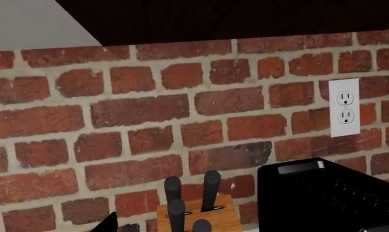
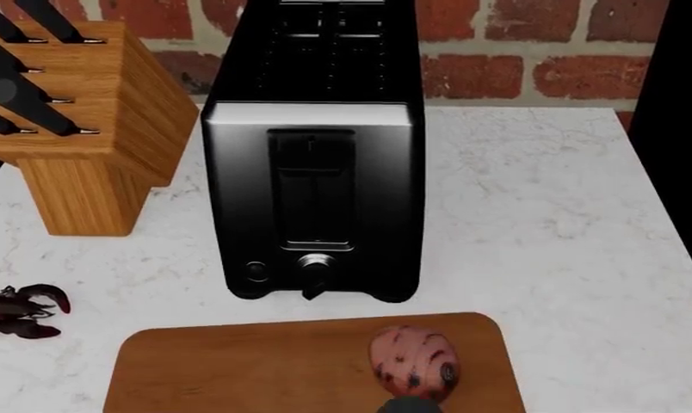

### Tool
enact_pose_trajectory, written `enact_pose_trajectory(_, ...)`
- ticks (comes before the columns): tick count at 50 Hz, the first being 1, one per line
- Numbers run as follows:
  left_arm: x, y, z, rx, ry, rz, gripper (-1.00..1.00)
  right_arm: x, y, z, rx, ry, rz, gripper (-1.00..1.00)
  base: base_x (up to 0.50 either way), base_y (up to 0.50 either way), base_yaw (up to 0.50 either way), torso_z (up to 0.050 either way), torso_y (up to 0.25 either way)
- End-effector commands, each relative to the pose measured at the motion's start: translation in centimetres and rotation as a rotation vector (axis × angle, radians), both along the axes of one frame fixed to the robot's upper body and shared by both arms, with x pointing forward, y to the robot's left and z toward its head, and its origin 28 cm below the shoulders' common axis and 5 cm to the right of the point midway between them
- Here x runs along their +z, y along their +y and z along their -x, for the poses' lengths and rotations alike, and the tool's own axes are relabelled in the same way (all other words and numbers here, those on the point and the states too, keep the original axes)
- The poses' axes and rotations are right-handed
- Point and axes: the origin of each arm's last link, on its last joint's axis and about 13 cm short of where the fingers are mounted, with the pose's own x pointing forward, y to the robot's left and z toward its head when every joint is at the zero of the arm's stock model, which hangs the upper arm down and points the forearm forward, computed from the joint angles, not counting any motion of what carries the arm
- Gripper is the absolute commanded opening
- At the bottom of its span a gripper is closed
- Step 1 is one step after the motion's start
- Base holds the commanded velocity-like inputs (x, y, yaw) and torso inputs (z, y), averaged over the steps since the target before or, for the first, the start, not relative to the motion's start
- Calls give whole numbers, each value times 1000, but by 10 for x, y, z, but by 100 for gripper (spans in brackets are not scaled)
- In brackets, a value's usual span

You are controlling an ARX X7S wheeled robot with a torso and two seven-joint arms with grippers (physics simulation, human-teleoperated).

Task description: Clear the non-vegetable object off the cutting board and place the vegetables onto it.

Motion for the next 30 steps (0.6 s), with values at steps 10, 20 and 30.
enact_pose_trajectory(10, -3, -1, 0, -34, -27, 2, 100, 1, -14, 6, -91, -7, 69, 100, -4, -44, -41, 13, 28)
enact_pose_trajectory(20, -3, -2, -1, -35, -27, 1, 100, -7, -14, 1, -81, 22, 76, 100, -3, -42, -38, 7, 22)
enact_pose_trajectory(30, -2, -2, 0, -33, -32, 0, 100, -15, -13, -1, -68, 48, 58, 100, 2, -43, -34, -2, 2)
